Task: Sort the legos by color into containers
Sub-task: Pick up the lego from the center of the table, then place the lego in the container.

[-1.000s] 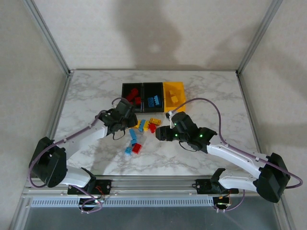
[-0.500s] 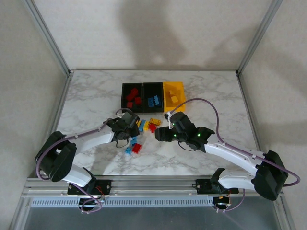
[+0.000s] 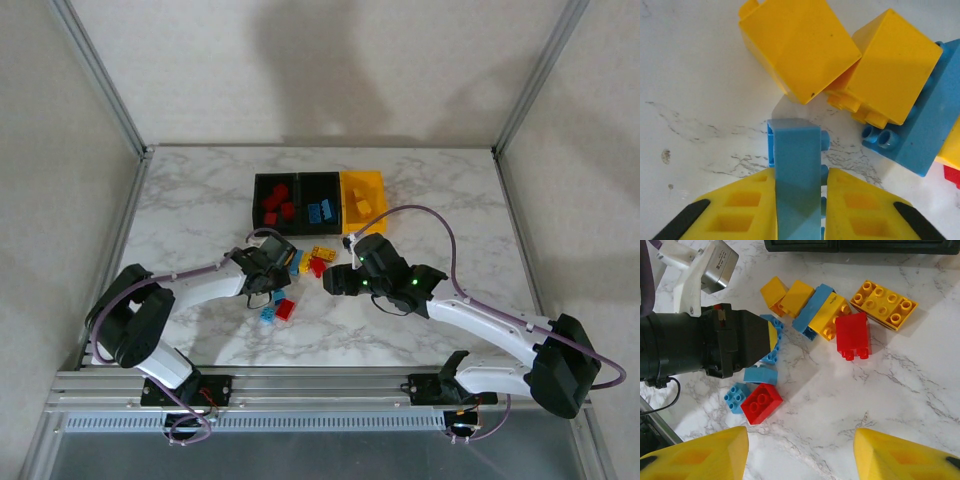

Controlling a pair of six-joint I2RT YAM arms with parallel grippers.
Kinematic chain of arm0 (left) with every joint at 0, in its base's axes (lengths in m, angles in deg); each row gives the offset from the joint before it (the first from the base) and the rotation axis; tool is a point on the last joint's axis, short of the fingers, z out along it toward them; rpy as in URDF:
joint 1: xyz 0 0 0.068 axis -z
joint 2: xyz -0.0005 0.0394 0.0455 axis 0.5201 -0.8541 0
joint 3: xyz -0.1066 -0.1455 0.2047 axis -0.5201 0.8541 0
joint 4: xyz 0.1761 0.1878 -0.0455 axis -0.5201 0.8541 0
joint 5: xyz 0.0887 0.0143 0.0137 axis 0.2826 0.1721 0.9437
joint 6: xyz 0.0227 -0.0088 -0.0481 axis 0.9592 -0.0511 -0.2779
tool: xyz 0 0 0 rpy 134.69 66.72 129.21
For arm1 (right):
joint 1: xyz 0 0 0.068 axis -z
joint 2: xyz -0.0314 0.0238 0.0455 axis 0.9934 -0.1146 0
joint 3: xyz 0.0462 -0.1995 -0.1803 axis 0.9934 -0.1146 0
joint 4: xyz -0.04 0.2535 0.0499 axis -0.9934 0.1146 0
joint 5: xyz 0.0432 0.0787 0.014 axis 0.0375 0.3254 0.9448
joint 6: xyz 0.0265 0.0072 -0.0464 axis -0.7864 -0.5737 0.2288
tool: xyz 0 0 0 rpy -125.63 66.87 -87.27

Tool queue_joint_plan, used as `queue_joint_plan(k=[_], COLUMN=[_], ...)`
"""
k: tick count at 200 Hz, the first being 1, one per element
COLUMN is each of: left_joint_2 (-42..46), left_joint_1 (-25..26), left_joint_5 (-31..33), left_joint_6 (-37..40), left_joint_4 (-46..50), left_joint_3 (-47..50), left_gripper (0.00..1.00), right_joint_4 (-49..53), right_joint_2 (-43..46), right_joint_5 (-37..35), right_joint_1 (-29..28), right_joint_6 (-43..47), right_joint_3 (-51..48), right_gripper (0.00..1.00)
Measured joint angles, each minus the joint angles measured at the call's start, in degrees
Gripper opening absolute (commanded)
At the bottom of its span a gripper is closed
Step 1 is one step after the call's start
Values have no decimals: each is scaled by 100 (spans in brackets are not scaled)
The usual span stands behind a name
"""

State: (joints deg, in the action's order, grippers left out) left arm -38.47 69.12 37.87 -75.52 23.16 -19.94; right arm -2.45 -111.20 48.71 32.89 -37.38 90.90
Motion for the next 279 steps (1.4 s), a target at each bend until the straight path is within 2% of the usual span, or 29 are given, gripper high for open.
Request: queue_joint_plan(k=[89,136,208,279], left_joint_2=[461,396,-562,-2063], left_joint_1=[0,2,2,-31], left_joint_5=[227,223,199,160], left_joint_6=[170,319,691,1062], left_joint_4=[651,885,1032,1241], left_joint_3=[-752,-1368,-3003,-4881], left_gripper=[13,13,12,13], right_joint_4=[-2,-42,-33,-83], right_joint_2=[103,223,348,87], right_joint_5=[-2,-98,-293,-343], right_joint_1=[0,37,588,1088], right_joint_6=[4,-11,-247,-326], right_joint_3=[0,0,-2,140], right_gripper=[57,58,58,58])
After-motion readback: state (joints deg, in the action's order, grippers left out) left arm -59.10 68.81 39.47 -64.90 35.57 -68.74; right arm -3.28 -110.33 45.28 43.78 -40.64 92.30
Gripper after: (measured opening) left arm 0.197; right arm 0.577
